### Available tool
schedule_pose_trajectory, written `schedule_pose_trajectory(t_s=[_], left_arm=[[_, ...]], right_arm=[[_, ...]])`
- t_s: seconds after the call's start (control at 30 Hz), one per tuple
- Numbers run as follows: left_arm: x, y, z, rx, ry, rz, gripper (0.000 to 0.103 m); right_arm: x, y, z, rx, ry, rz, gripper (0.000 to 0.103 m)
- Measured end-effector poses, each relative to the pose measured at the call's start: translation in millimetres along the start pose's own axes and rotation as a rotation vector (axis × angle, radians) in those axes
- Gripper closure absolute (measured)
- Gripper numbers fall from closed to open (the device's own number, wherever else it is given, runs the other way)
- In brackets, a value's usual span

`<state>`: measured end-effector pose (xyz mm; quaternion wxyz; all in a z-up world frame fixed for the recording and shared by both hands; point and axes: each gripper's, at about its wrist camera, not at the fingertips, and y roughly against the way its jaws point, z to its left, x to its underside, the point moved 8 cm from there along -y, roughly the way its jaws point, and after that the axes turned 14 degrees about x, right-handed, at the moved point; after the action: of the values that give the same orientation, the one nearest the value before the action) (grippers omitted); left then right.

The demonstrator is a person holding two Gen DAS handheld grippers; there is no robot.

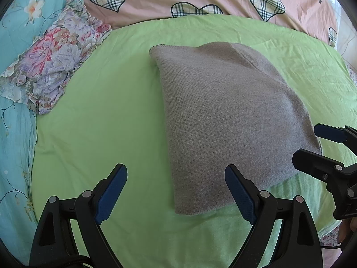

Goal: Fold small clothes

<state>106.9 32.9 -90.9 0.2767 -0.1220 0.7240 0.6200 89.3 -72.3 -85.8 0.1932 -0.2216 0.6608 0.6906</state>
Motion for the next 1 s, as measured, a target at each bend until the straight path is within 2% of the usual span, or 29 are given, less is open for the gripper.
schedule_pose_trajectory(t_s=[1.0], left_arm=[[-1.3, 1.5, -5.8, 0.010, -0.004, -0.003, 0.013]], right_arm=[[0.2, 1.9, 0.9, -0.001, -0.003, -0.004, 0.004]])
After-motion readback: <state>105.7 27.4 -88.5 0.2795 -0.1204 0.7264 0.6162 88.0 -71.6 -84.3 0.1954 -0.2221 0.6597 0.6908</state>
